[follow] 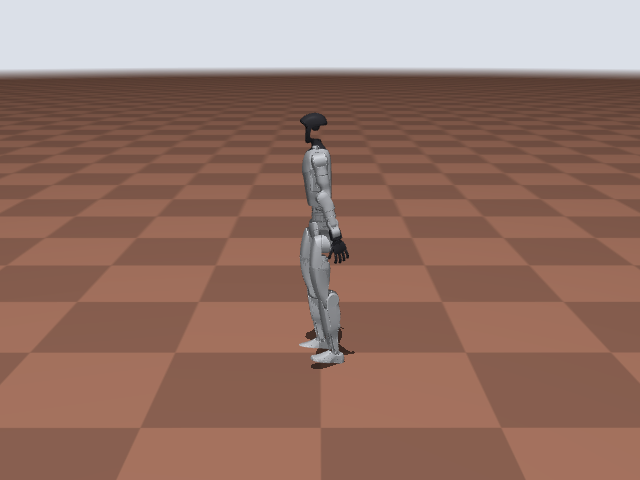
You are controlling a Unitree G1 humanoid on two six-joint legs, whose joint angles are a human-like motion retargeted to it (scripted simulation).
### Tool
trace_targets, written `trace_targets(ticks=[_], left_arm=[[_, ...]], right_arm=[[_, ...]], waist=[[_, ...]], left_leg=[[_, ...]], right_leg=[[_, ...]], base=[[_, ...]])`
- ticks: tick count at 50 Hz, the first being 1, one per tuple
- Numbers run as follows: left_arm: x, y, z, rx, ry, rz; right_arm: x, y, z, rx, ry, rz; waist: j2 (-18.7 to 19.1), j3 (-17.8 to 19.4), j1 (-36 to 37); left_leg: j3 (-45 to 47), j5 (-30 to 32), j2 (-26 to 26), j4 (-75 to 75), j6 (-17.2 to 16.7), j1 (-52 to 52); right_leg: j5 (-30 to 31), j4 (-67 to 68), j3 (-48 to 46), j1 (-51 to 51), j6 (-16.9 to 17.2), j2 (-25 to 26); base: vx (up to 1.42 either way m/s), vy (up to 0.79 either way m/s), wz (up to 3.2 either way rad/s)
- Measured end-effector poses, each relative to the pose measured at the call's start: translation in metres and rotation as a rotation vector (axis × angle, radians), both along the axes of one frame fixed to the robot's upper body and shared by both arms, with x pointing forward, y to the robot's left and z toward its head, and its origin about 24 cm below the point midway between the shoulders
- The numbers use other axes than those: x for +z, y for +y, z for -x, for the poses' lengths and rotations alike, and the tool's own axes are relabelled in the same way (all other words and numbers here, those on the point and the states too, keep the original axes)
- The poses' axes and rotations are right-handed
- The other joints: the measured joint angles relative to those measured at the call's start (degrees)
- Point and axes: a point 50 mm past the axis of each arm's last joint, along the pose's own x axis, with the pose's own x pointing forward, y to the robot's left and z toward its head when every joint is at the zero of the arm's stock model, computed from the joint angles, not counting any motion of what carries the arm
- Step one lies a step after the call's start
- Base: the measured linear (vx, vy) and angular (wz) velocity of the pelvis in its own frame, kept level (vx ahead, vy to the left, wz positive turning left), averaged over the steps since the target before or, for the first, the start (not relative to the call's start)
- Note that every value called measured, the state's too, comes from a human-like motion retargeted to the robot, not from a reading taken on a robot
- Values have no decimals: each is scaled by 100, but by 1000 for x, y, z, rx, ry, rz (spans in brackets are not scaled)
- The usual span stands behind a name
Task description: In place motions
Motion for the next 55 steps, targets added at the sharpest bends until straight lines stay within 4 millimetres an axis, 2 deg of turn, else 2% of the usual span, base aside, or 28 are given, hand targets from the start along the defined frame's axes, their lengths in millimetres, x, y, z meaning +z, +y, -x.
trace_targets(ticks=[3, 6, 10, 15, 18, 20, 22, 24, 27, 30, 32, 35, 38, 40, 43, 47, 50, 55], left_arm=[[-1, 6, -10, -47, -44, -30], [-2, 3, -13, -73, -68, -5], [-1, -9, -6, -76, -46, 45], [0, -22, 3, 132, -24, 38], [0, -17, 0, 139, -14, 64], [0, -11, -3, 138, 1, 73], [-1, 2, -16, 136, -2, 54], [-2, 19, -43, 119, -43, 3], [2, 44, -104, 112, -177, -74], [21, 62, -186, 148, -389, -118], [43, 69, -242, 157, -545, -137], [90, 74, -319, 159, -779, -164], [144, 69, -381, 177, -1007, -154], [179, 65, -410, 175, -1135, -139], [229, 58, -443, 141, -1297, -129], [282, 49, -468, 89, -1435, -130], [306, 44, -476, 108, -1488, -101], [325, 42, -481, 198, -1518, -57]], right_arm=[[-2, 2, -11, 72, -39, 0], [-2, 5, -9, 74, -36, -9], [-1, 6, 11, 54, 15, 8], [7, -1, 43, 77, 138, 38], [9, 3, 48, -60, 169, 4], [8, 6, 42, -161, 139, -12], [5, 6, 24, -220, 69, 5], [1, 5, -7, -236, -18, 22], [1, 12, -69, -230, -169, -15], [13, 34, -148, -237, -342, -158], [31, 51, -200, -252, -467, -269], [70, 77, -271, -270, -655, -419], [118, 99, -329, -263, -834, -536], [149, 109, -356, -243, -933, -588], [196, 114, -390, -194, -1085, -617], [254, 110, -421, -168, -1281, -600], [289, 102, -436, -196, -1421, -579], [324, 87, -447, -279, -1561, -551]], waist=[[-18, -19, 0], [-45, -54, 21], [-32, -158, -330], [3, -199, -605], [-22, -157, -278], [-16, -187, -133], [4, -258, -116], [29, -329, -127], [65, -448, -124], [78, -535, -117], [79, -617, -99], [64, -763, -93], [60, -895, -76], [56, -1014, -47], [31, -1136, -1], [-16, -1260, 45], [-38, -1314, 57], [-77, -1324, 67]], left_leg=[[3, 5, 2, 0, -1, -15], [-22, 9, -7, 2, -5, -21], [-459, -66, -93, 9, 3, -18], [-758, -68, -174, 19, 54, -18], [-419, -16, -113, -3, 30, 30], [-279, 0, -85, -11, 18, 29], [-270, 5, -81, -11, 16, -4], [-266, 13, -72, -6, 16, -48], [-218, 17, -61, -8, 20, -67], [-171, 20, -48, 1, 22, -63], [-157, 20, -42, 5, 28, -56], [-171, 16, -37, 13, 38, -62], [-184, 2, -28, 19, 42, -82], [-177, -7, -21, 13, 40, -95], [-164, -18, -24, 15, 36, -150], [-190, -29, -46, 18, 34, -227], [-229, -35, -55, 23, 39, -273], [-290, -42, -71, 35, 47, -300]], right_leg=[[2, -1, 1, -18, -4, 1], [-11, -9, -18, 0, -4, -3], [-86, -22, -443, 103, 32, -61], [-137, -52, -732, 233, 32, -56], [-111, -59, -399, 219, 2, -12], [-102, -61, -258, 191, -2, 4], [-96, -67, -256, 157, -5, 5], [-87, -70, -253, 118, 0, 4], [-71, -61, -211, 69, -4, 11], [-56, -39, -170, 39, -17, 17], [-51, -28, -158, 33, -24, 26], [-56, -21, -171, 30, -30, 41], [-67, -14, -182, 12, -30, 58], [-73, -19, -179, -4, -25, 69], [-86, -21, -171, -54, -21, 66], [-111, -25, -192, -109, -13, 52], [-127, -33, -217, -124, -6, 54], [-146, -44, -267, -103, 2, 51]], base=[[-1, 0, -7], [2, 0, 7], [6, -1, 93], [5, 0, 50], [-1, 0, -83], [-5, 1, -65], [-6, 1, -7], [-7, 2, -4], [-6, 2, -14], [-4, 1, -9], [-7, 0, -7], [-2, -1, -1], [0, 0, 0], [0, 0, 0], [0, 0, 0], [0, 0, 0], [0, 0, 0], [0, 0, 0]])
